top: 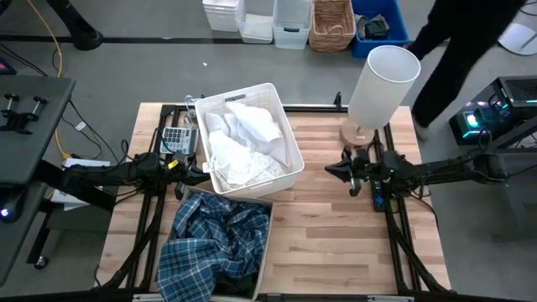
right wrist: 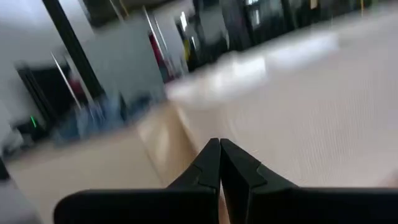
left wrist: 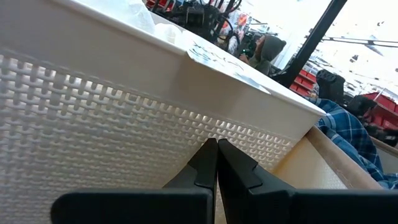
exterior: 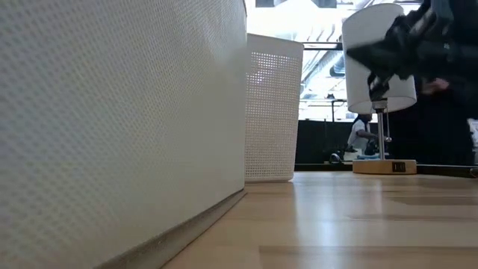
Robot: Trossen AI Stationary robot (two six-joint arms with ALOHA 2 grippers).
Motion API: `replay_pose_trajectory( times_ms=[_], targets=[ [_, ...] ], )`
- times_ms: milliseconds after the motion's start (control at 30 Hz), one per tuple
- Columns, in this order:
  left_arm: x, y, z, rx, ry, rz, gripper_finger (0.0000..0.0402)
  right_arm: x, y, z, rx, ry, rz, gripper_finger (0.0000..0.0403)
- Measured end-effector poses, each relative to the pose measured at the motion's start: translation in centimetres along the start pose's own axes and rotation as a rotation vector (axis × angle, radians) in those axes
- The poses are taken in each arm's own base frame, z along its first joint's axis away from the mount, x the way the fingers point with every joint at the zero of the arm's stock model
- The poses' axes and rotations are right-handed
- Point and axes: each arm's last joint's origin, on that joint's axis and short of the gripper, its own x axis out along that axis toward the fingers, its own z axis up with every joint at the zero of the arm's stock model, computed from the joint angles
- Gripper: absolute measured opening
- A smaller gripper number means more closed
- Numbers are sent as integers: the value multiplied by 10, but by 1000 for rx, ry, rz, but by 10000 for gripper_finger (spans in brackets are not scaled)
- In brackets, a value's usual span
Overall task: Sort clothes
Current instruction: Adjust the white shirt
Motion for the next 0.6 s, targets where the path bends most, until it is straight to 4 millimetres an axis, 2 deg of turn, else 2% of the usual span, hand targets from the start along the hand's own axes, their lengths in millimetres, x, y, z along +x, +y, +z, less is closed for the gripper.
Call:
replay_pose_trajectory(
  times_ms=[400, 600],
  targets=[
    [0, 0, 0, 0, 0, 0, 1, -12, -15, -45, 54, 484, -173, 1],
    [0, 0, 0, 0, 0, 0, 1, -28, -17, -56, 73, 645, -223, 1]
  ],
)
